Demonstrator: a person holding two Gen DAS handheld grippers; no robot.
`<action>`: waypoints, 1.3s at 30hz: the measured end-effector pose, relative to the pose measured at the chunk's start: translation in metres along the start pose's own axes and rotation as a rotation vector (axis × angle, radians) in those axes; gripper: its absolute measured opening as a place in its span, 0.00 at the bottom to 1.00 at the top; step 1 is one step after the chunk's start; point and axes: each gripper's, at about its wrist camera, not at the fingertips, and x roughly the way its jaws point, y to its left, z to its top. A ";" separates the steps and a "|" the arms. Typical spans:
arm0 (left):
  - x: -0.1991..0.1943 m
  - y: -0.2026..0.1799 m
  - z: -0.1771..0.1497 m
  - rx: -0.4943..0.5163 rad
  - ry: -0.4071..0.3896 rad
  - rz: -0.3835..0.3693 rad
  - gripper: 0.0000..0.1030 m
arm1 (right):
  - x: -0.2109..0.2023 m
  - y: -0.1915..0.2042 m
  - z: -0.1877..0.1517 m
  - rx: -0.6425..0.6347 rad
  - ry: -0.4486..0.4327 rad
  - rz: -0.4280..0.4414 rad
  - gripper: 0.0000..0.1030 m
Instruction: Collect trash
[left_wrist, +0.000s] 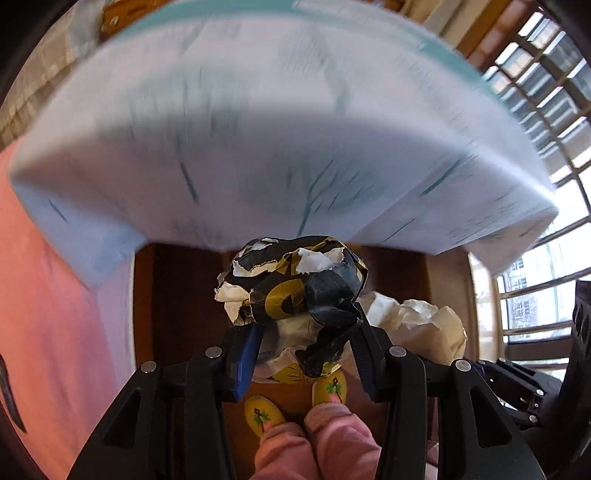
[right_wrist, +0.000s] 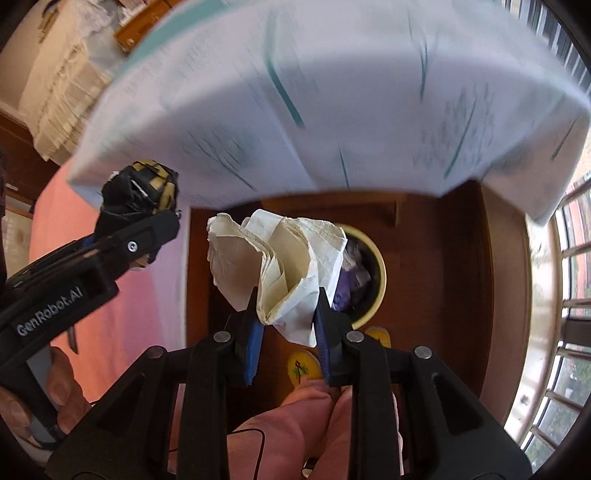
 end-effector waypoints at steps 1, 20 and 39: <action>0.022 0.005 -0.007 -0.023 0.024 0.009 0.44 | 0.017 -0.007 -0.005 0.008 0.013 -0.007 0.21; 0.222 0.030 -0.059 -0.067 0.098 0.032 0.85 | 0.207 -0.087 -0.019 0.134 0.119 -0.002 0.38; 0.127 0.021 -0.035 -0.044 0.037 0.023 0.86 | 0.153 -0.063 0.008 0.104 0.082 -0.037 0.39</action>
